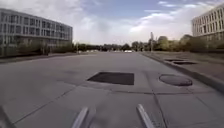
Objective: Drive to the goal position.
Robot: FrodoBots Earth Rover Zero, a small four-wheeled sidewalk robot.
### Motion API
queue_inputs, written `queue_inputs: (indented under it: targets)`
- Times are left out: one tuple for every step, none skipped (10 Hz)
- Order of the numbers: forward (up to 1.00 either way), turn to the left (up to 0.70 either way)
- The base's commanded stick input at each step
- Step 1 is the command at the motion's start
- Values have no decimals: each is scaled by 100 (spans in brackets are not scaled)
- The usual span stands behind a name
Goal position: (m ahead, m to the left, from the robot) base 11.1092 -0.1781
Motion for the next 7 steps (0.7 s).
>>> queue_inputs:
  targets:
    - [56, 0]
    - [65, 0]
    - [70, 0]
    - [70, 0]
    - [70, 0]
    - [70, -5]
    - [70, -14]
